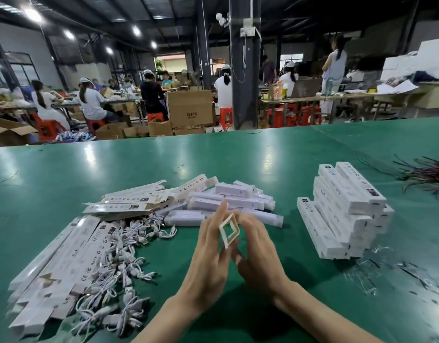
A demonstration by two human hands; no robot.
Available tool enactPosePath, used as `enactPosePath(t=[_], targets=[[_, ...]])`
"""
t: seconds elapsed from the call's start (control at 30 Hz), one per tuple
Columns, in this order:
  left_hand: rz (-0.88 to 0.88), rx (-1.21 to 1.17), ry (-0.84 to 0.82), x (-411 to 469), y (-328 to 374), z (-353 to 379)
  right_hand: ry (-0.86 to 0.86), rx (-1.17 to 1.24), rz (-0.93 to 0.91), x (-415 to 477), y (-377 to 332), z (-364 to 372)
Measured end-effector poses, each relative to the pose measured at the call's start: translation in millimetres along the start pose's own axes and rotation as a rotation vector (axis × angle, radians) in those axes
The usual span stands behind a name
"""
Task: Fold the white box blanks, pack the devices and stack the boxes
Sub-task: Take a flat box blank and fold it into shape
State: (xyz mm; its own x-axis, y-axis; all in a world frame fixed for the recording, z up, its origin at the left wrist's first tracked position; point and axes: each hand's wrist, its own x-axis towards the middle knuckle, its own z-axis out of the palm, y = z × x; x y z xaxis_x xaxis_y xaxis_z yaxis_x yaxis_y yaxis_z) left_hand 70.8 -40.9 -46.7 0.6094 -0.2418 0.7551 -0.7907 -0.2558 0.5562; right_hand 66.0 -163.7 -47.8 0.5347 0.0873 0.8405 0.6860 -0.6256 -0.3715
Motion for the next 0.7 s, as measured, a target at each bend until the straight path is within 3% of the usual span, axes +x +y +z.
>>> enactPosePath(t=[0.23,0.43,0.7], targets=[[0.091,-0.008,0.284,1.9,-0.8,-3.6,0.016,0.003,-0.086,-1.2,0.6,-4.0],[-0.065,-0.098,0.31,4.2,8.8,-5.3,-0.012,-0.015,-0.072,4.4,-3.7,-8.3],[-0.076,-0.049,0.313,4.1,7.3,-6.6,-0.019,-0.001,-0.052,0.5,-5.2,-7.4]])
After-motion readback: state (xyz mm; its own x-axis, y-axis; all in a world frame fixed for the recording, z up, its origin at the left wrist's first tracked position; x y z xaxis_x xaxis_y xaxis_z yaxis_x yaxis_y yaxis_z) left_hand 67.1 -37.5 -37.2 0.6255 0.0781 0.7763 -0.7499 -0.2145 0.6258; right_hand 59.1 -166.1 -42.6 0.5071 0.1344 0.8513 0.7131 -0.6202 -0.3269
